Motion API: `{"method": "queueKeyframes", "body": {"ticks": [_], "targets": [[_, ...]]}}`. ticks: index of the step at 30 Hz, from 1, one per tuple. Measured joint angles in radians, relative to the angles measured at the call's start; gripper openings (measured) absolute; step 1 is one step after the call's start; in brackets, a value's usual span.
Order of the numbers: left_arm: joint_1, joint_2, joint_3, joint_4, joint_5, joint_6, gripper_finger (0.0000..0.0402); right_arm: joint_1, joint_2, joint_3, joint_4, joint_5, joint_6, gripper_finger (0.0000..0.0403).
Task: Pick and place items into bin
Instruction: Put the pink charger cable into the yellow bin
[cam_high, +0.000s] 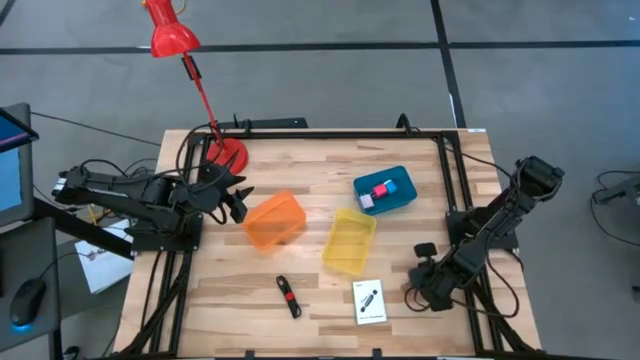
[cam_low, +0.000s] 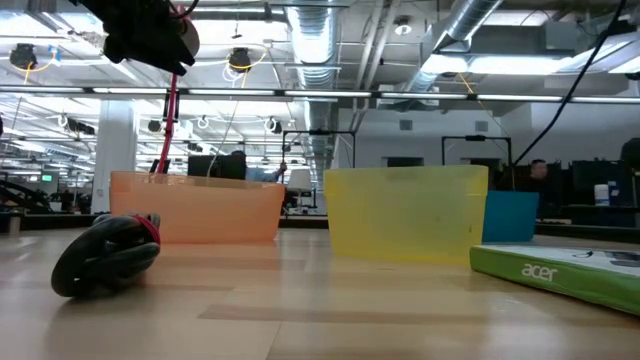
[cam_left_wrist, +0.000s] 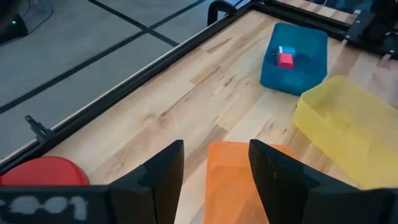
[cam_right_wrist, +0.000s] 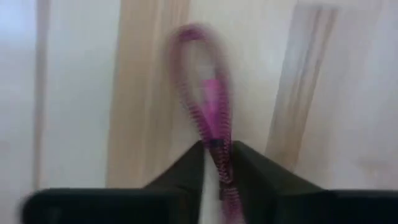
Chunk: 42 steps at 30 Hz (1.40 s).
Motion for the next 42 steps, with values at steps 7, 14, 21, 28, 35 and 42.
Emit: {"method": "queueKeyframes", "body": {"ticks": [7,14,21,28,35,42], "targets": [[0.0,-0.002,0.0,0.0,0.0,0.001,0.0171,-0.068,-0.003,0.118,-0.031,0.207,0.004,0.0021],[0.0,-0.002,0.0,0.0,0.0,0.004,0.0171,-0.238,-0.003,0.24,-0.093,0.581,-0.143,0.001],[0.0,-0.002,0.0,0.0,-0.001,0.007,0.0171,-0.521,-0.003,0.262,0.158,0.507,-0.235,0.0004],[0.0,-0.002,0.0,-0.001,-0.001,0.007,0.0171,-0.641,-0.003,0.263,0.36,0.373,-0.576,0.0003],[0.0,-0.002,0.0,-0.003,-0.001,0.007,0.0171,-0.646,-0.003,0.222,0.389,0.205,-0.877,0.0002],[0.0,-0.001,0.0,-0.002,0.016,0.007,0.0171,-0.634,0.081,0.219,0.43,0.107,-1.088,0.0001]]}}
